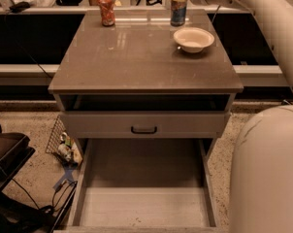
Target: Pick redbull can from paper bowl and place on counter
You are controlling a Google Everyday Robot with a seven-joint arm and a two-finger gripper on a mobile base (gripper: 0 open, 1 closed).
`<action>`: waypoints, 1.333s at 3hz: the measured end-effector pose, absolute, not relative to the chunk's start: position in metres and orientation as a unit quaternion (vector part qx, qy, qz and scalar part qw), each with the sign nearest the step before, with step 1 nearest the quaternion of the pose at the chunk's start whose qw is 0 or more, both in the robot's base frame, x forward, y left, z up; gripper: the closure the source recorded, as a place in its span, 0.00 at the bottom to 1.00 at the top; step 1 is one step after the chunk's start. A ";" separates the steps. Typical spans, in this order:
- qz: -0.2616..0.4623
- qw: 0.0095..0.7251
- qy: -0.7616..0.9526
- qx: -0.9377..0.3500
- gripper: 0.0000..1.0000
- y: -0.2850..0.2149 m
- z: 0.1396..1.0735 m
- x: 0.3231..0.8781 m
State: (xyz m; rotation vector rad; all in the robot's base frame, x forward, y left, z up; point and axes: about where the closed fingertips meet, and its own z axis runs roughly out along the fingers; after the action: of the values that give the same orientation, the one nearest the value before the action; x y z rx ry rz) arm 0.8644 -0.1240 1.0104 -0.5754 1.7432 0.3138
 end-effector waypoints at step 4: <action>0.274 0.498 0.746 -0.347 1.00 0.063 0.944 0.801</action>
Offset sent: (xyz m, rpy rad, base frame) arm -0.0749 0.1732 -0.0363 0.0508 0.1461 0.3304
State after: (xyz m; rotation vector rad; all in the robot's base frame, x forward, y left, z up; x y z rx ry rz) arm 0.8011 0.0625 0.9443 -0.8402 1.8059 0.6626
